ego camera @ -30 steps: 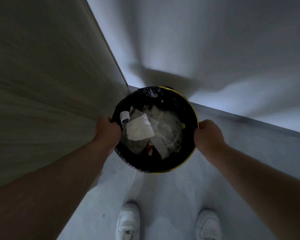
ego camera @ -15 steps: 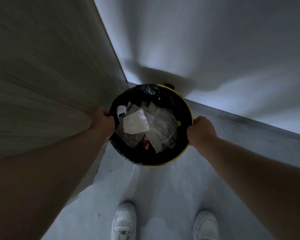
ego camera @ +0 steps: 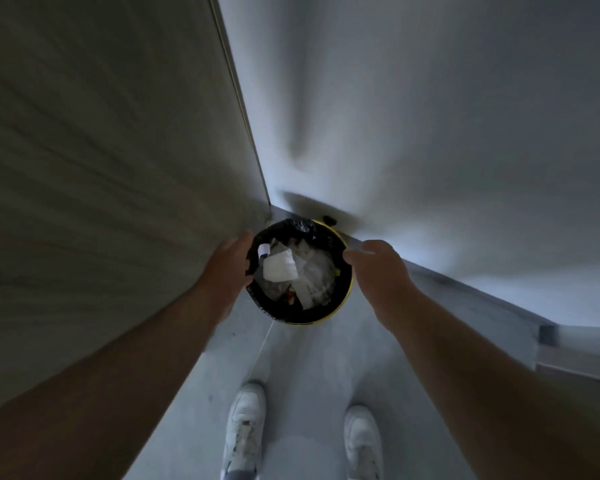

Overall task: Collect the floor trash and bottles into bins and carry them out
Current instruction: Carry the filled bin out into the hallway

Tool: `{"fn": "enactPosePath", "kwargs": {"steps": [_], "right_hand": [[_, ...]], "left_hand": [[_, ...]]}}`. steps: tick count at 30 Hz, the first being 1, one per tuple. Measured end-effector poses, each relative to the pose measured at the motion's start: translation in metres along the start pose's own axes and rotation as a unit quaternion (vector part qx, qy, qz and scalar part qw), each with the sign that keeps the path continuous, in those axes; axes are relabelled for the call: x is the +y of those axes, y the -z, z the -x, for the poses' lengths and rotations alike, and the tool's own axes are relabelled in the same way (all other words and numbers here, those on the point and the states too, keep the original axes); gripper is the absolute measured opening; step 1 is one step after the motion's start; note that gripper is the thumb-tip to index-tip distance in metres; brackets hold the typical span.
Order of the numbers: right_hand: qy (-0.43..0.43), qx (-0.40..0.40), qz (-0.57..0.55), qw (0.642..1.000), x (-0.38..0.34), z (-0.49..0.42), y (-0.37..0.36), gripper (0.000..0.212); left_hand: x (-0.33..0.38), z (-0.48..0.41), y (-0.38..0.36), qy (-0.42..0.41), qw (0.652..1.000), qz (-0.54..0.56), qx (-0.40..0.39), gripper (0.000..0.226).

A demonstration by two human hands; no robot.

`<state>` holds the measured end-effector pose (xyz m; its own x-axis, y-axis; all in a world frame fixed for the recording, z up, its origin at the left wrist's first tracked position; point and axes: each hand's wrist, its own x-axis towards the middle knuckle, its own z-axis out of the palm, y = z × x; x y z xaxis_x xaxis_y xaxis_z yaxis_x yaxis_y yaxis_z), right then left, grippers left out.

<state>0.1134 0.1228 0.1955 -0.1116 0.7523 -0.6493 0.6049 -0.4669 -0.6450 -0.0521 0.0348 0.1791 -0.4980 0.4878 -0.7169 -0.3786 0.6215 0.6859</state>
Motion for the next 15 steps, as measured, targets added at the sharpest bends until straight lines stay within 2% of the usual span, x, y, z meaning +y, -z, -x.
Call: {"fn": "enactPosePath", "kwargs": {"steps": [2,4,6,9,10,12,13,15], "right_hand": [[0.062,-0.002,0.005,0.998,-0.027,0.047,0.020,0.025],[0.113,-0.022,-0.004,0.993,-0.058,0.099,0.043,0.017],[0.150,-0.045,-0.043,0.987,-0.080,0.149,0.067,0.018],[0.176,-0.027,-0.071,0.981,-0.099,0.217,0.093,0.015],[0.189,-0.017,-0.063,0.980,-0.106,0.236,0.103,0.014],[0.223,-0.032,-0.022,0.974,-0.119,0.271,0.122,0.030],[0.245,-0.051,-0.016,0.968,-0.123,0.285,0.132,0.034],[0.292,-0.085,-0.013,0.952,-0.135,0.316,0.152,0.030]], "left_hand": [[0.020,0.045,0.009,-0.008,0.999,0.043,0.003,0.022],[0.039,0.094,0.021,-0.042,0.997,0.066,0.018,0.024],[0.058,0.146,0.036,-0.083,0.993,0.084,0.022,0.034],[0.085,0.232,0.052,-0.089,0.988,0.124,0.036,0.034],[0.092,0.258,0.053,-0.099,0.983,0.151,0.041,0.040],[0.114,0.305,0.055,-0.100,0.978,0.181,0.037,0.073],[0.120,0.325,0.058,-0.108,0.976,0.188,0.036,0.078],[0.130,0.365,0.063,-0.131,0.968,0.209,0.050,0.051]]}}
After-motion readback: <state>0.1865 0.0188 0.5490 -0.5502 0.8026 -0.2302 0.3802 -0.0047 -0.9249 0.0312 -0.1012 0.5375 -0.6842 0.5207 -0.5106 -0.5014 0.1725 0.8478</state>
